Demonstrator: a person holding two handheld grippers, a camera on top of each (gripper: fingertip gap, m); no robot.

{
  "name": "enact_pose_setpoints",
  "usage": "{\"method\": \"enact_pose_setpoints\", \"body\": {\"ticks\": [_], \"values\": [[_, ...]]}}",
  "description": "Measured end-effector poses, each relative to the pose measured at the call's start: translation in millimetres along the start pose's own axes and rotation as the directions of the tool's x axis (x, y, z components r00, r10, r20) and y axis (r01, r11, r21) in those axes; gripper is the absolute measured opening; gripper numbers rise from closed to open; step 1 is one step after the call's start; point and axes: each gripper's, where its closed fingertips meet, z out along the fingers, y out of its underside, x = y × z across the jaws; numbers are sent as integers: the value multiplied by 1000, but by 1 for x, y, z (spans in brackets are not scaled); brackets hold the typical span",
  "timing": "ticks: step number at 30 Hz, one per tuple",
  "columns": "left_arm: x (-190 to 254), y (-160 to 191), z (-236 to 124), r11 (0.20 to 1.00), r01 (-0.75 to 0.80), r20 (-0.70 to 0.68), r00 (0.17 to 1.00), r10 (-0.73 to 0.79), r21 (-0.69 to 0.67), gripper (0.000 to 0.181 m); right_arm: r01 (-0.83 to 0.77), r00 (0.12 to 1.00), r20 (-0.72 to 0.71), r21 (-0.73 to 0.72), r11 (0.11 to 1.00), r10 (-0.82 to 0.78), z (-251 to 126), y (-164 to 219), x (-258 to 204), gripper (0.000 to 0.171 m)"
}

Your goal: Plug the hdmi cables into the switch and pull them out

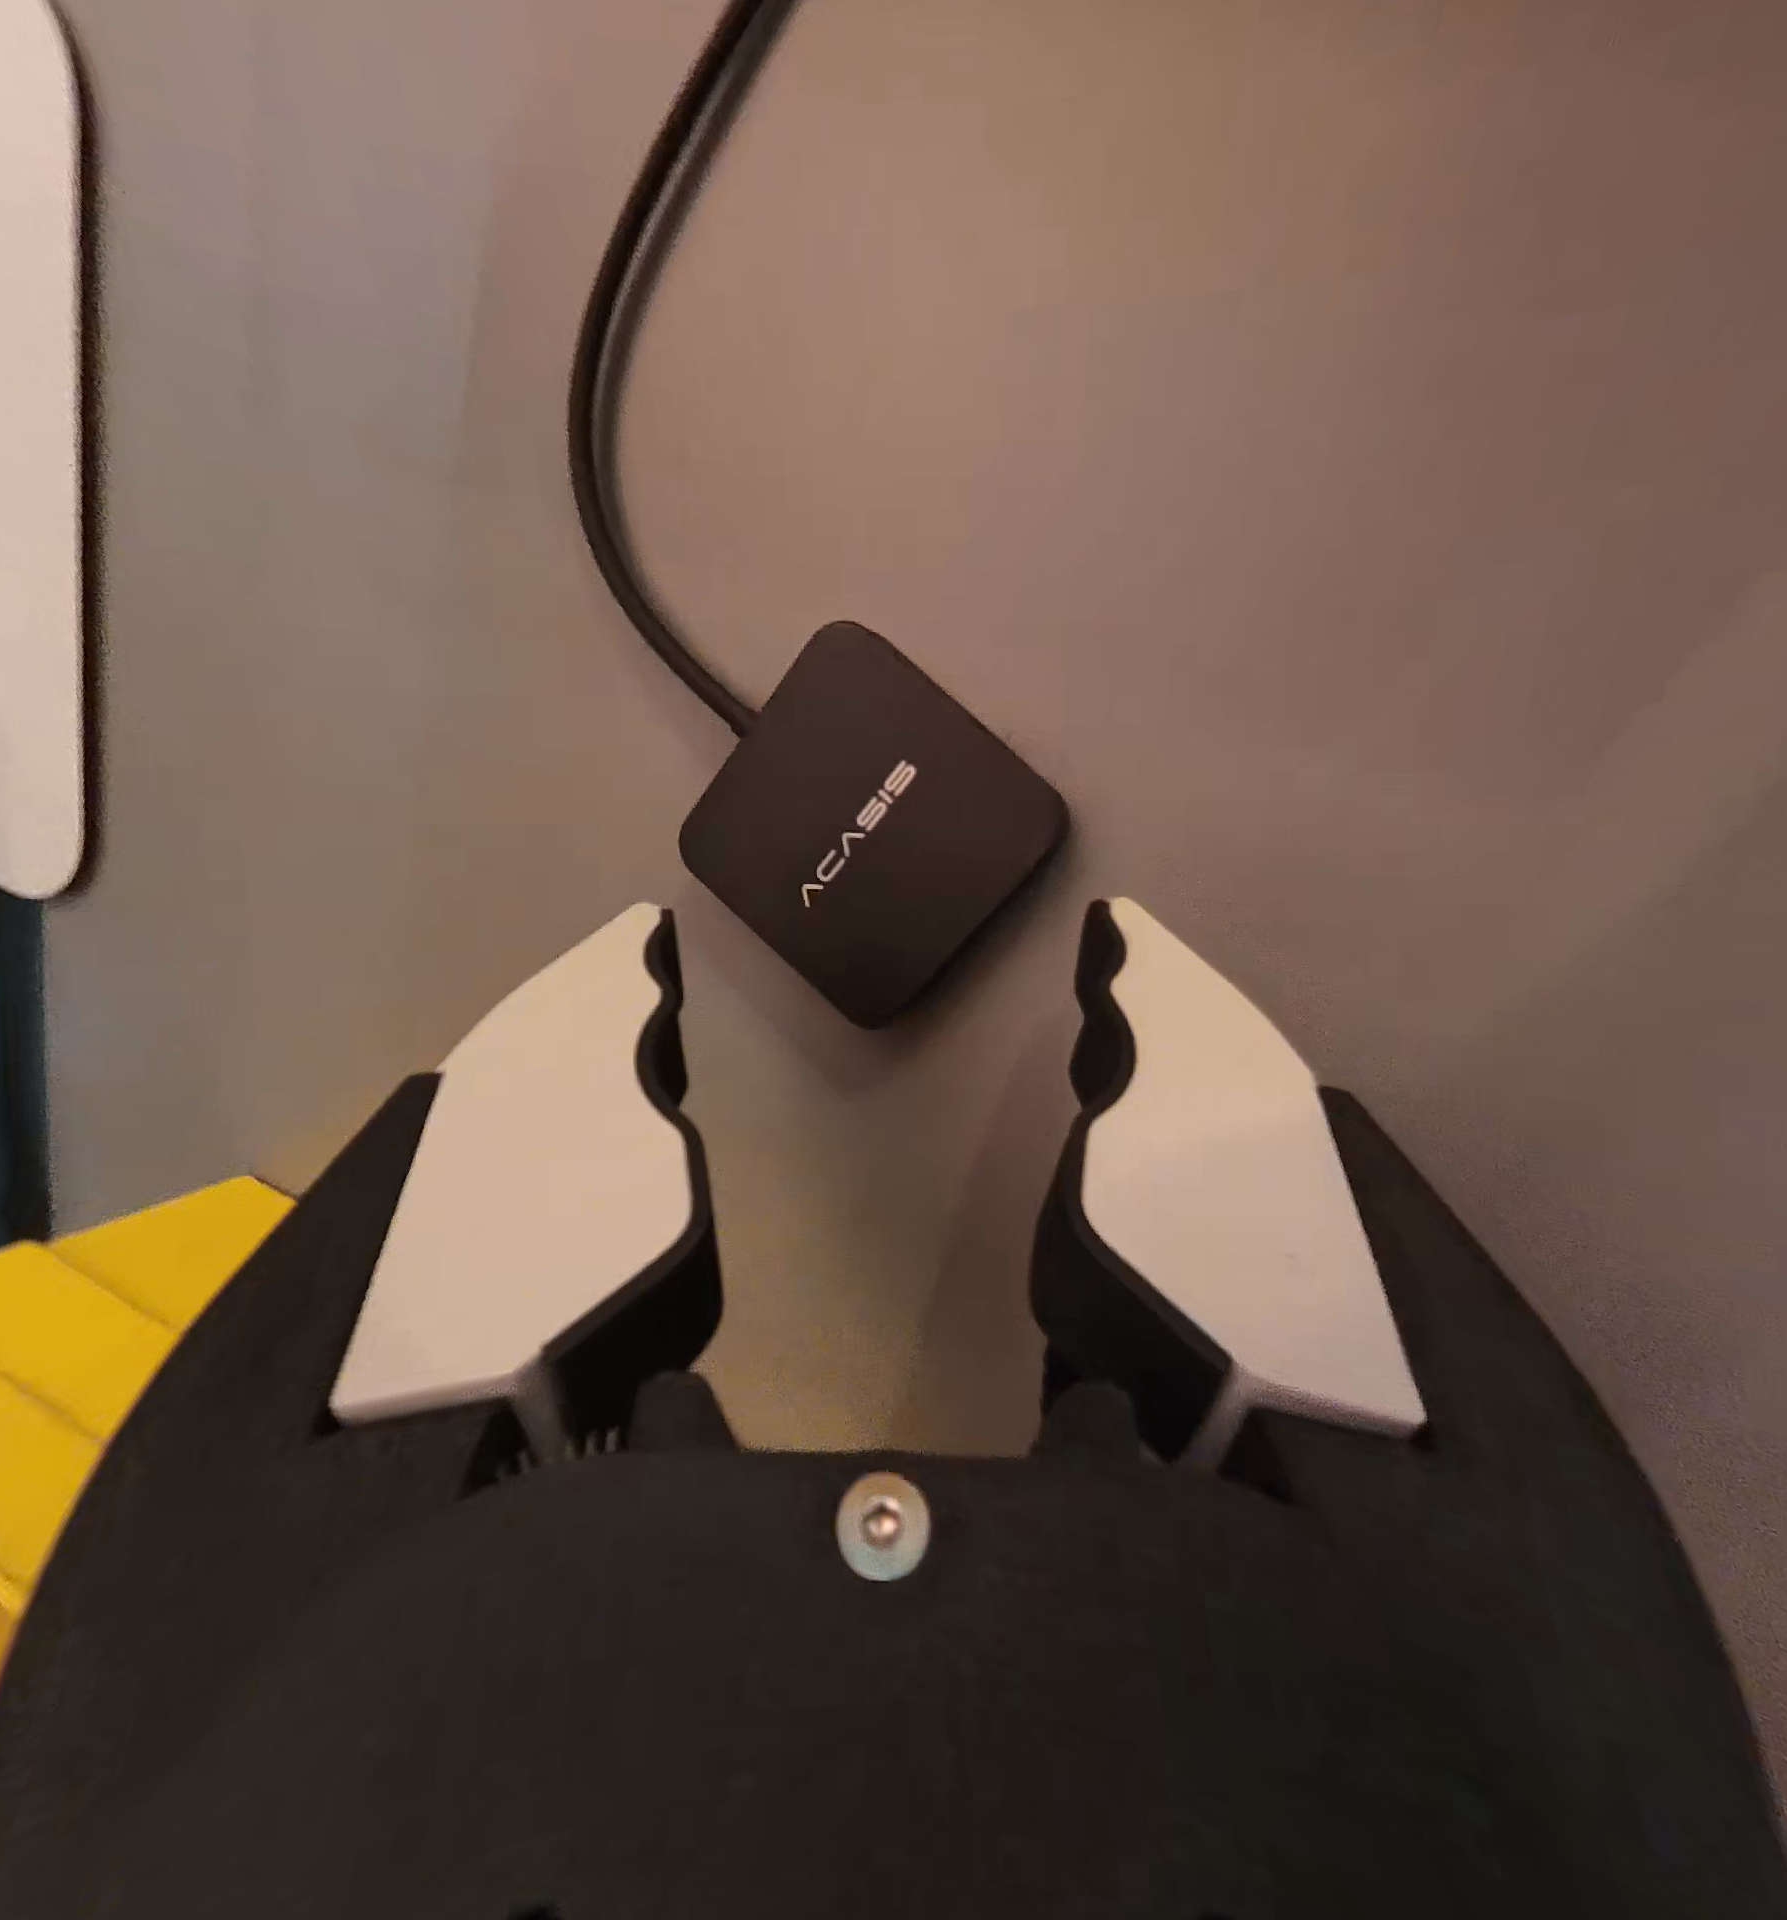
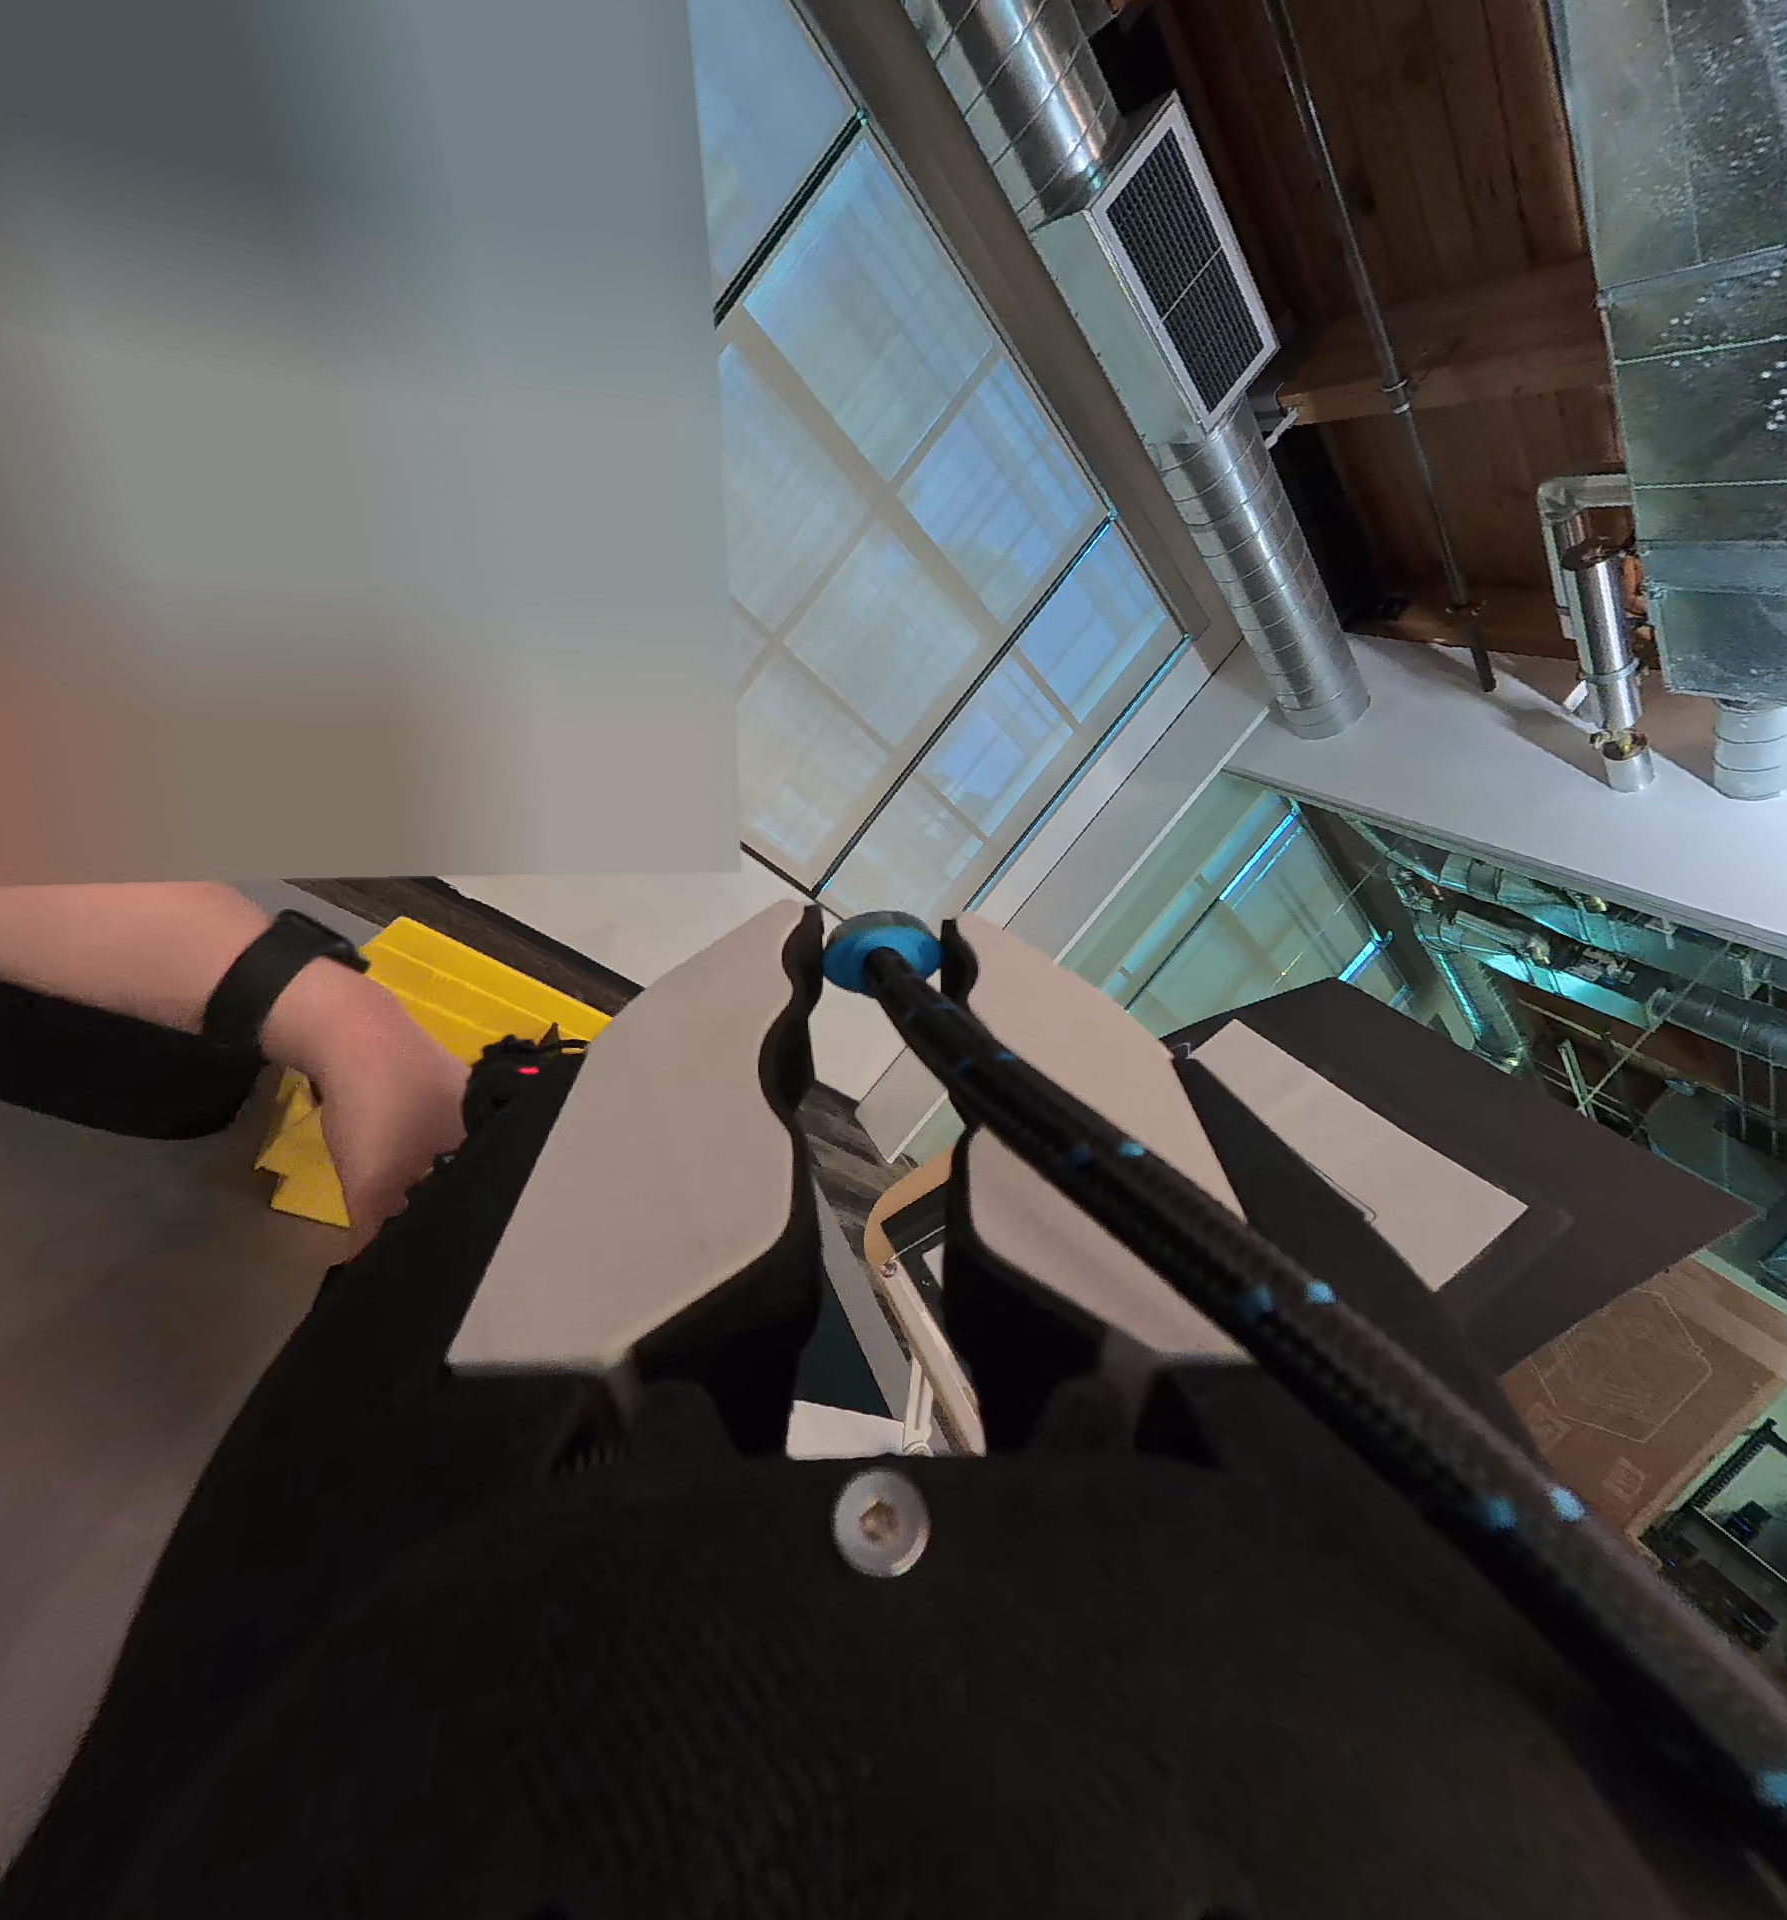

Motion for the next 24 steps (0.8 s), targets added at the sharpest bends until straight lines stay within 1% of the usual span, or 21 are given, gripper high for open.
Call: {"method": "enact_pose_setpoints", "body": {"ticks": [2,3,5,7,9,11,13,14,15,17,18,19,22,24], "values": [[1,-5,2,999,-36,-44,998,36,-13,75,4,1000,-8,5,1000,-4,-3,-2,3,21],[1,-8,4,999,-34,-59,998,33,-8,73,5,1000,-10,7,1000,-5,-4,-3,4,21],[2,-10,9,1000,-10,-109,994,9,-2,77,7,1000,-13,14,1000,-7,-8,-6,7,21],[4,-10,12,1000,-24,-153,988,26,16,82,5,1000,-25,23,1000,-5,-11,-8,11,21],[2,-5,14,999,-36,-177,983,37,8,80,-3,1000,-30,32,999,4,-14,-10,14,21],[0,-5,15,999,37,-202,979,-37,1,82,-3,999,-38,37,999,4,-16,-11,17,21],[1,-10,15,981,194,-234,954,-189,-2,84,4,999,-44,33,999,-3,-17,-11,18,21],[4,-14,14,961,277,-260,928,-266,4,86,9,999,-49,31,999,-7,-18,-12,19,21],[5,-16,13,933,360,-267,901,-342,17,84,11,999,-52,32,999,-9,-18,-12,20,21],[7,-19,11,873,483,-261,854,-451,71,81,7,998,-56,38,999,-5,-19,-13,21,21],[6,-18,11,848,521,-237,840,-489,95,78,6,998,-56,42,999,-3,-20,-14,22,21],[5,-14,12,833,542,-205,833,-514,113,81,5,998,-59,43,999,-3,-20,-14,22,21],[-1,1,14,814,565,-92,825,-557,139,80,3,998,-64,40,999,0,-20,-14,23,21],[0,6,15,804,580,-84,815,-574,133,78,1,998,-64,41,999,1,-20,-14,23,21]]}}
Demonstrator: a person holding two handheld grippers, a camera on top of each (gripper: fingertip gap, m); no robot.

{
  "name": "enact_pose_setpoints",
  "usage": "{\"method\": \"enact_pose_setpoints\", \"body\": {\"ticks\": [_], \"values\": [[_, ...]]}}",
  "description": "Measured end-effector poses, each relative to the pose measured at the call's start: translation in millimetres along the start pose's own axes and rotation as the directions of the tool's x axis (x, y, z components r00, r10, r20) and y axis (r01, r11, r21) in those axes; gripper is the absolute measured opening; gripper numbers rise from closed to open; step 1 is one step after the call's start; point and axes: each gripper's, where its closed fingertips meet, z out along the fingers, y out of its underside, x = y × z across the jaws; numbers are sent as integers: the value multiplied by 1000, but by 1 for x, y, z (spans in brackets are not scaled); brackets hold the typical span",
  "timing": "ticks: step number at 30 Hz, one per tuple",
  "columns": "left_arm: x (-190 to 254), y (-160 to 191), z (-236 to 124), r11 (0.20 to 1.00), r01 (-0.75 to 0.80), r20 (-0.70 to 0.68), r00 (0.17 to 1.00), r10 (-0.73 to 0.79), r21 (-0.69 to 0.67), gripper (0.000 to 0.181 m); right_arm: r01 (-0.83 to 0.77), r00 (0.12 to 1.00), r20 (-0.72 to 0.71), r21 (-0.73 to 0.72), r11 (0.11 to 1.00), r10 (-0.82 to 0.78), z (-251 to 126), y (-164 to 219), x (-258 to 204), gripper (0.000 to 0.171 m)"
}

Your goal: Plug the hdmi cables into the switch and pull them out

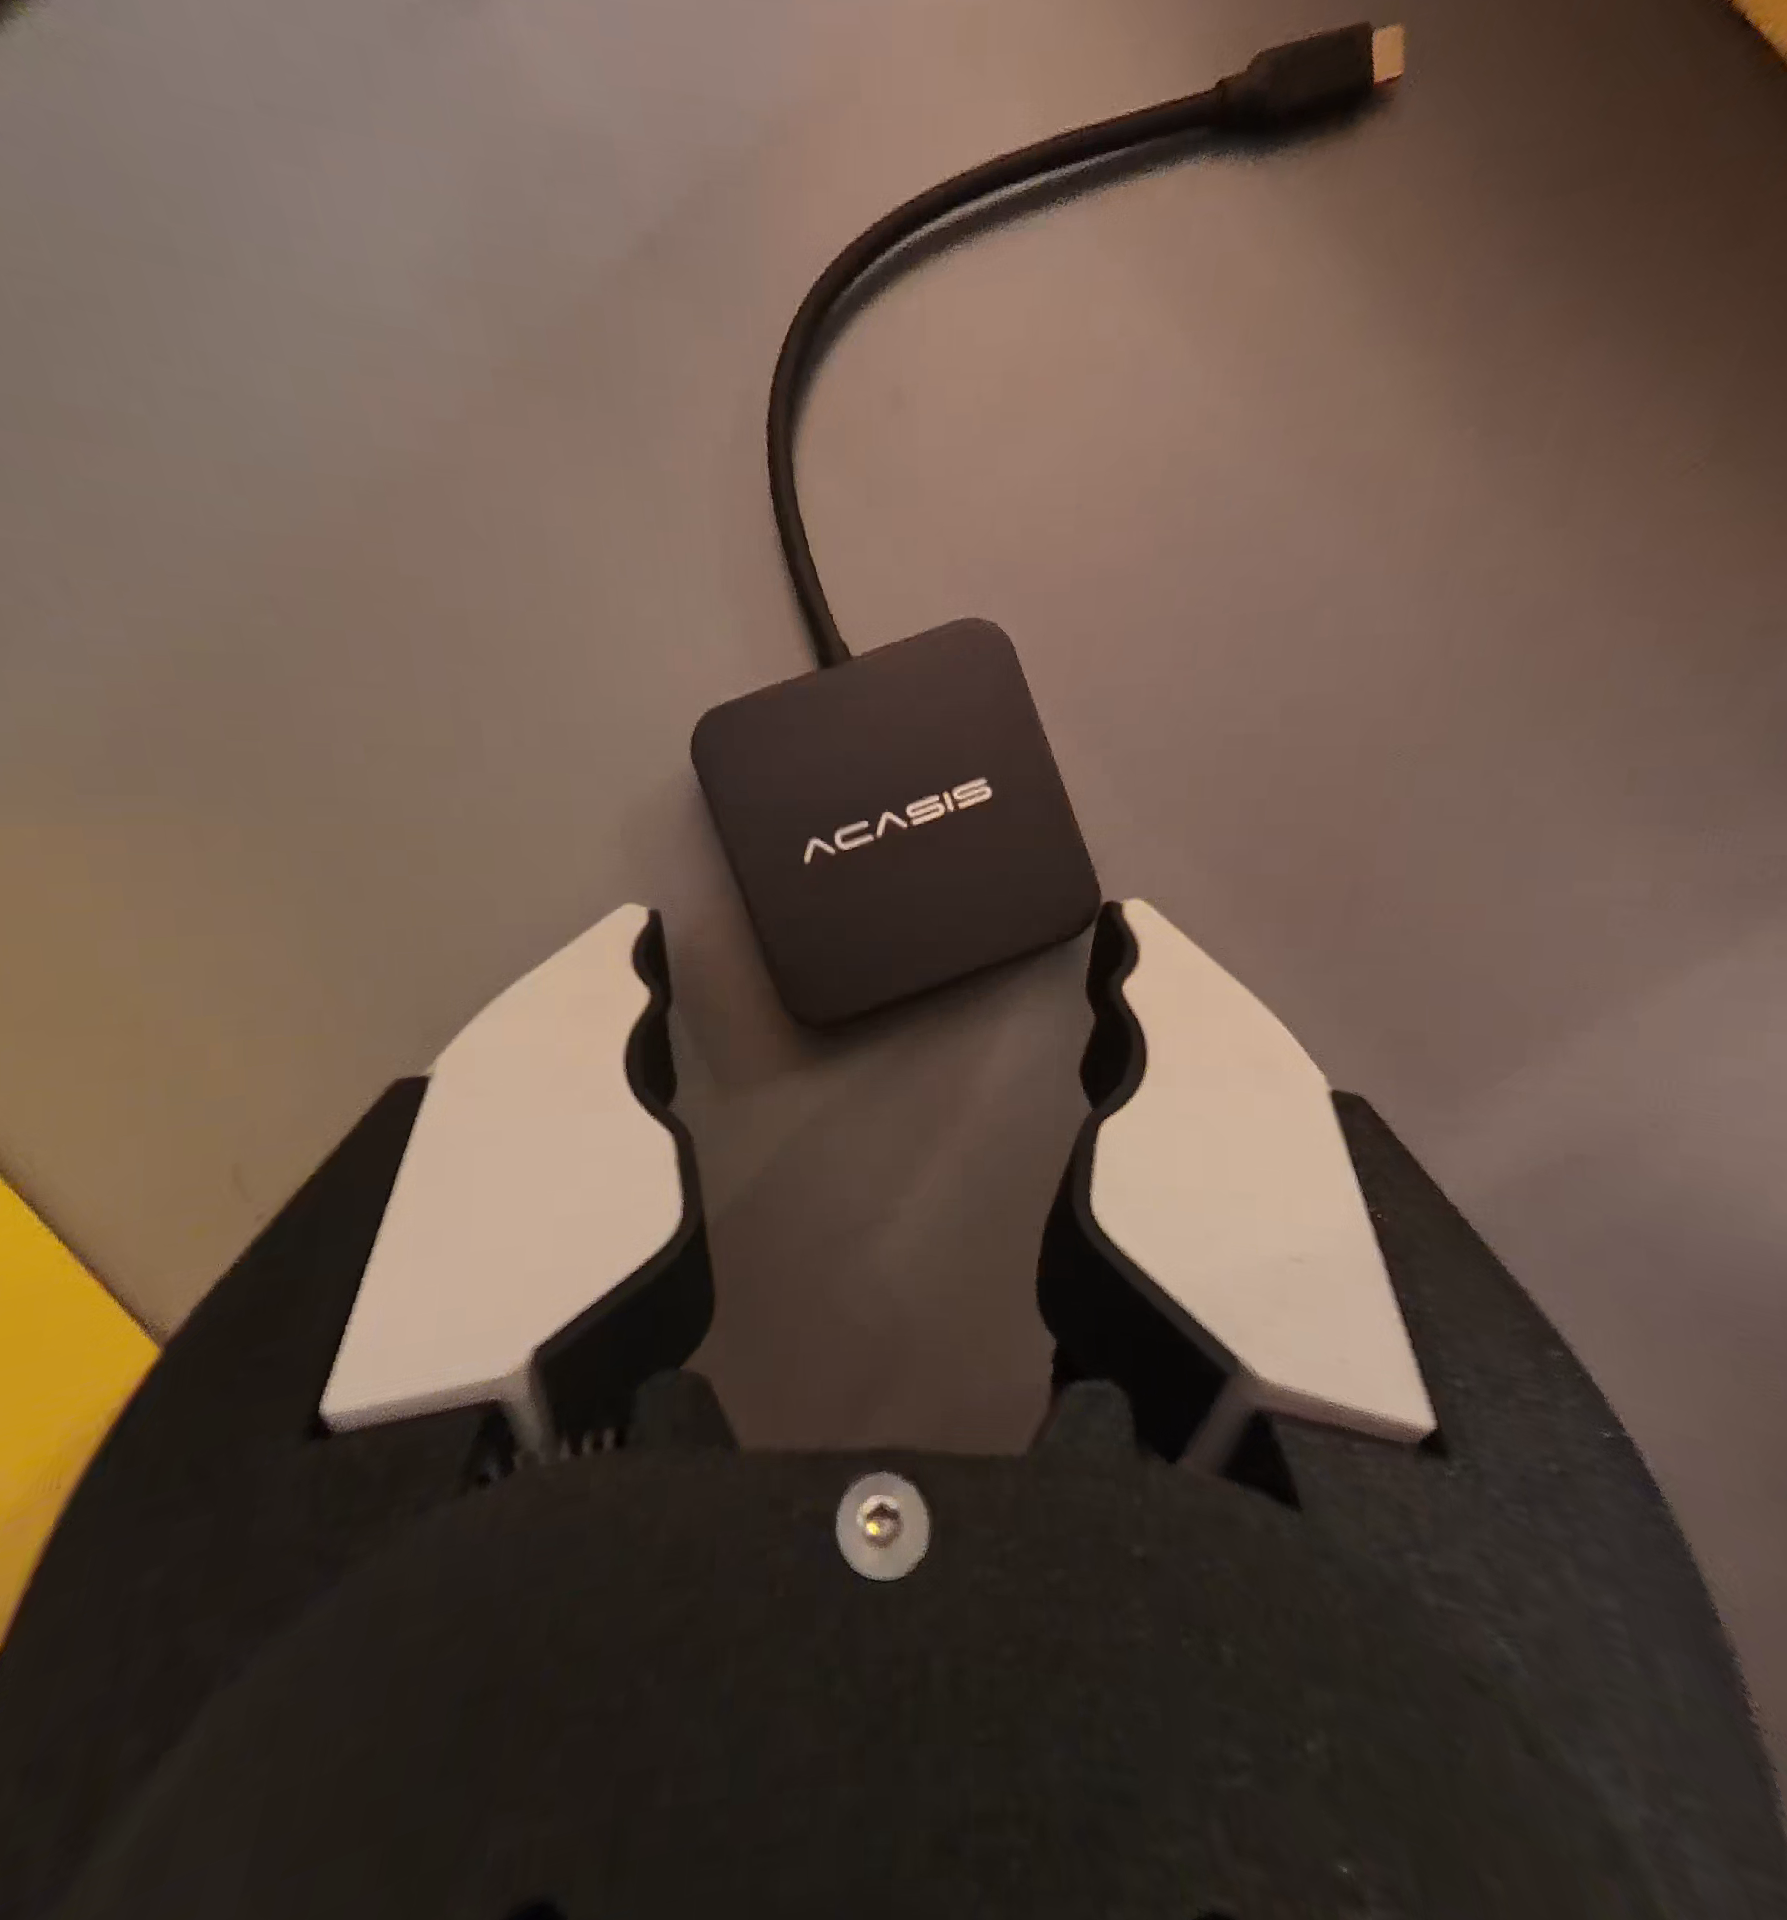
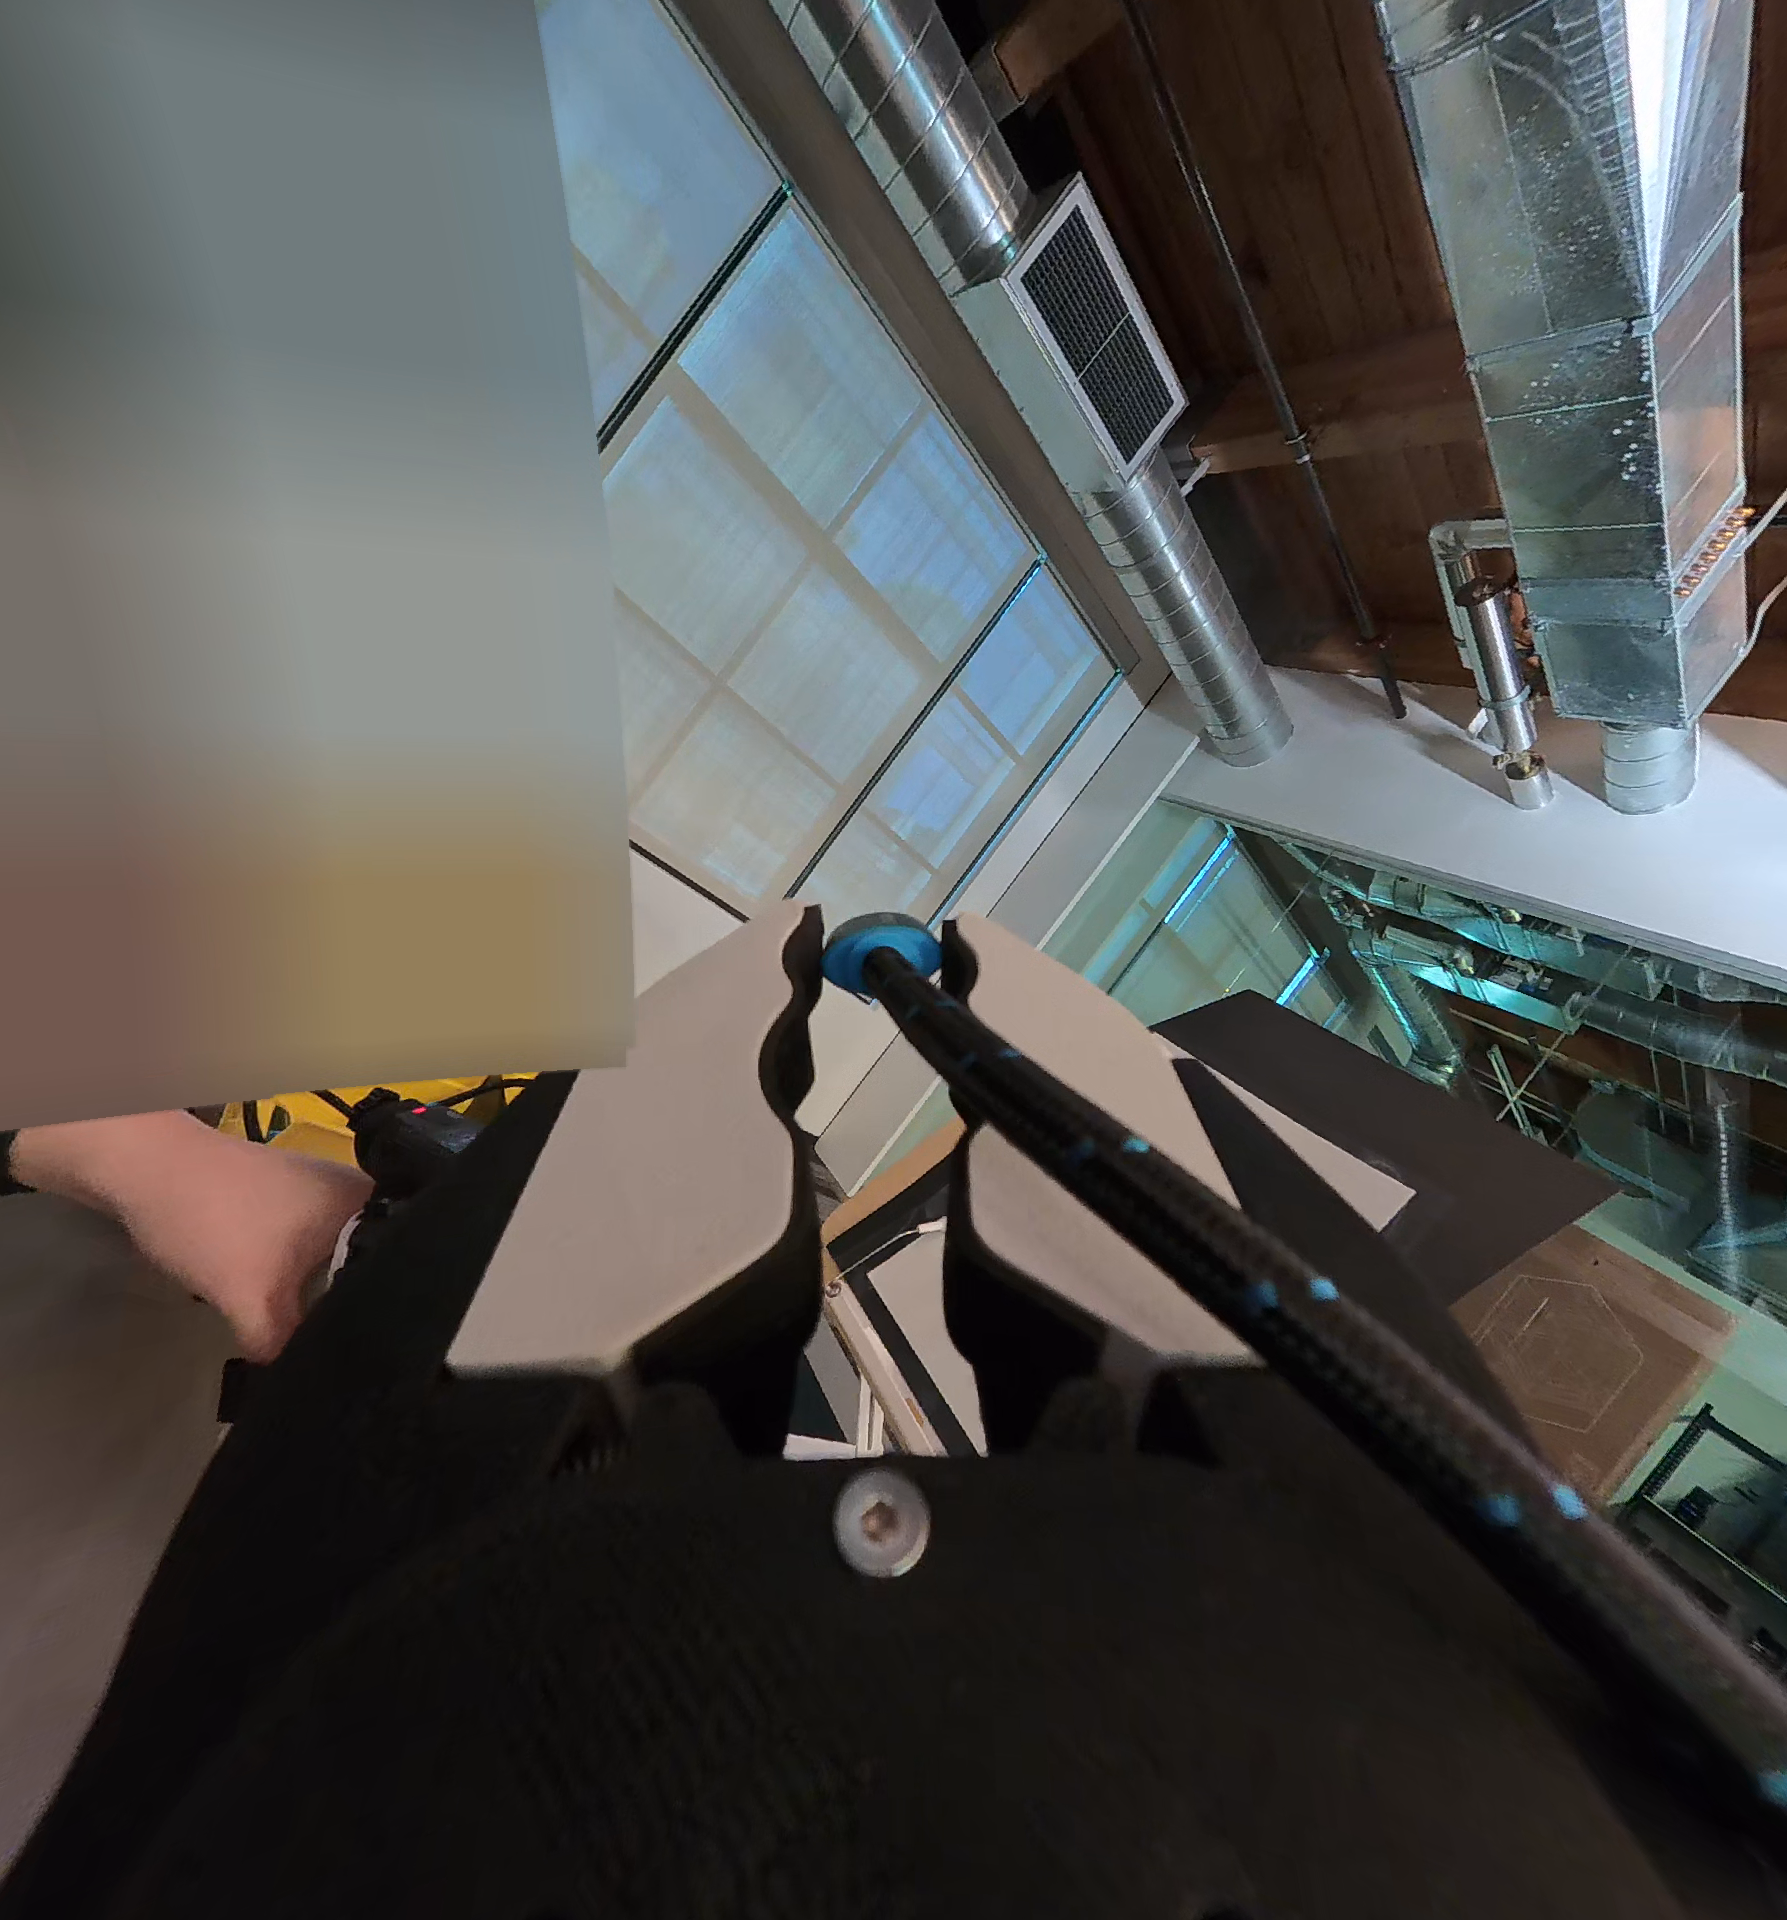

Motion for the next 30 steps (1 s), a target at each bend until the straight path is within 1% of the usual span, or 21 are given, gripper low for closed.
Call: {"method": "enact_pose_setpoints", "body": {"ticks": [2,3,5,7,8,12,15,20,26,30], "values": [[0,2,0,999,28,-8,1000,-29,-17,79,3,1000,1,0,1000,-3,0,-1,-1,21],[-1,0,-1,999,34,-6,999,-35,-25,76,6,1000,1,-3,1000,-6,0,-1,-1,22],[-6,-5,-3,997,55,16,998,-54,-48,76,15,1000,-1,-9,1000,-15,0,0,-1,22],[-9,-13,-4,994,82,30,996,-80,-75,82,24,1000,-4,-17,1000,-24,0,1,0,22],[-9,-18,-3,992,92,30,996,-90,-84,80,26,1000,-3,-20,999,-26,0,2,0,22],[-4,-26,6,983,119,2,993,-120,-138,81,18,1000,-4,-23,1000,-18,0,3,0,22],[1,-24,14,971,138,-25,989,-145,-193,83,20,1000,16,-52,998,-20,1,9,-2,21],[-8,-23,18,957,115,24,993,-113,-266,83,-7,999,40,-98,995,11,4,23,-4,22],[-9,-18,22,925,121,31,993,-117,-359,83,3,999,42,-132,991,3,7,35,-5,22],[-9,-19,23,921,131,31,991,-129,-367,81,15,999,42,-142,990,-9,8,37,-5,22]]}}
